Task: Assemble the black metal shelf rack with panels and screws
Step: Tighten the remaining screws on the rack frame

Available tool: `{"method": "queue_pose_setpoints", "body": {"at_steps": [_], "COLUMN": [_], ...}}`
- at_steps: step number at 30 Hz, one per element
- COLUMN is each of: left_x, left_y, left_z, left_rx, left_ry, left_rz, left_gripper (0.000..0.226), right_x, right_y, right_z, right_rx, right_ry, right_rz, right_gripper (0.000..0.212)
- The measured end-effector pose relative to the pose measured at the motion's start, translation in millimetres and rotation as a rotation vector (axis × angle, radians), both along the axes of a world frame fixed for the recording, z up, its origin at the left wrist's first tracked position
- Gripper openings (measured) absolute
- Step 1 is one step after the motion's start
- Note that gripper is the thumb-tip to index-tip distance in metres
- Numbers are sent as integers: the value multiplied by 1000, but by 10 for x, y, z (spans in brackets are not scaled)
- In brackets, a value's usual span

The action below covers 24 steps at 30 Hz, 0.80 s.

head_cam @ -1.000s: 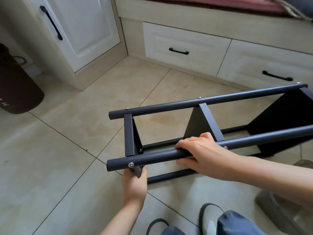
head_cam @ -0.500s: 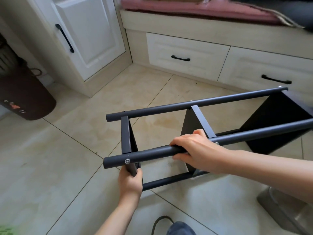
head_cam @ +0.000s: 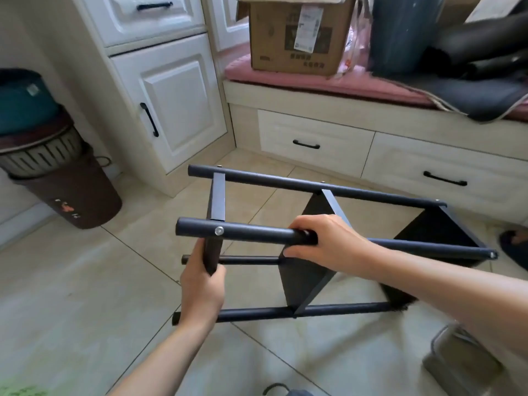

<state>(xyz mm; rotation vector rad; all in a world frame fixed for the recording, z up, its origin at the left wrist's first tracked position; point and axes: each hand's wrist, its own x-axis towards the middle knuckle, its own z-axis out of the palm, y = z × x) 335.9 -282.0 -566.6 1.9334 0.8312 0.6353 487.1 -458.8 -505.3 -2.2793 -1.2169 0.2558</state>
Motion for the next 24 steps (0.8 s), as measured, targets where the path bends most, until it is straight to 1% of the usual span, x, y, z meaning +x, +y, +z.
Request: {"method": "queue_pose_setpoints", "body": {"at_steps": [5,8,10,13,16,19,24], "left_x": [-20,-14,6,89,231,432,774], "left_y": [111,113,93,47,-32,-184,-555], "left_z": [467,766,981,1284,1567,1825,2024], "left_rx": [132,231,270,371,518,600,741], "left_ry": [-6,-18,-57,-72,-36,-11,7], "left_rz": [-27,-34,-55,-100,-128,-159,-199], "left_gripper": [45,56,63,58,60,58,55], "right_x": [-35,-44,-39,-15,7,17,69], "right_y": [-34,-69,-108,-207,-325,-478,-812], "right_z": [280,429,521,638,716,727,614], "right_rx": [121,199,271,370,496,616,722], "right_ry": [26,27,47,118,223,325,429], "right_rz": [6,-23,-65,-128,-187,-229,-288], "right_gripper": [18,15,14,13,9,8,16]}}
